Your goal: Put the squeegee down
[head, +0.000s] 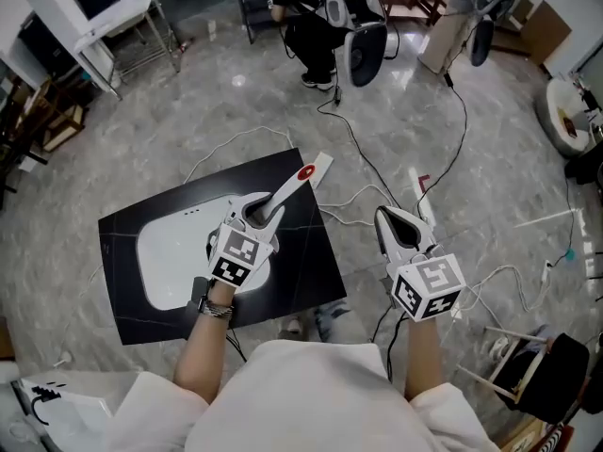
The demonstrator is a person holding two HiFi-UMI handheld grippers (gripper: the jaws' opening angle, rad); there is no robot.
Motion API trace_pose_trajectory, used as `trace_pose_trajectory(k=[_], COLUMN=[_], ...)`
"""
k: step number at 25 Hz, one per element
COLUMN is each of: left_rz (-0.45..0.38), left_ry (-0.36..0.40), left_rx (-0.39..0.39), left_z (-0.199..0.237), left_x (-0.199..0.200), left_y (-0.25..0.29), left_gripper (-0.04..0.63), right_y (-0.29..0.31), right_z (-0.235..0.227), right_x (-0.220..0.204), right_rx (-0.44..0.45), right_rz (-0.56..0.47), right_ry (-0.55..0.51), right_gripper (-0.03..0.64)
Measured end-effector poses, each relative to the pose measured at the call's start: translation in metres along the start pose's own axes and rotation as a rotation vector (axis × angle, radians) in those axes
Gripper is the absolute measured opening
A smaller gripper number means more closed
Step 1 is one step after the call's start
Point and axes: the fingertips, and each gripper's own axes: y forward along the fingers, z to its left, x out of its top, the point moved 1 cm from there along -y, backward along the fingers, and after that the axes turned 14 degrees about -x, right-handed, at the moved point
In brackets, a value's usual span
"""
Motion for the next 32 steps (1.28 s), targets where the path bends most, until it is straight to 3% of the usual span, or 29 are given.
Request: trace_pose_trajectory(k=[12, 20, 32], left_rz=[0.194, 0.278, 0.391], left_ry=[-0.014, -0.071, -0.066], left_rx=[0.000, -0.004, -0.001], left_z=[0.027, 0.044, 0.054], left_x=[-0.052, -0.090, -0.133], left_y=[0.070, 0.106, 0.138], left_gripper=[0.107, 0.107, 0.109], right_y=[0.050, 0.072, 0.081], right_z=[-0.026, -0.034, -0.049], right_x=[-0.027, -0.045, -0.063], right_rx=[0.053, 0.087, 0.084], right_rz=[0.082, 0.138, 0.188], right_ry=[0.027, 0.017, 0.017], right_gripper=[0.008, 0.008, 0.008])
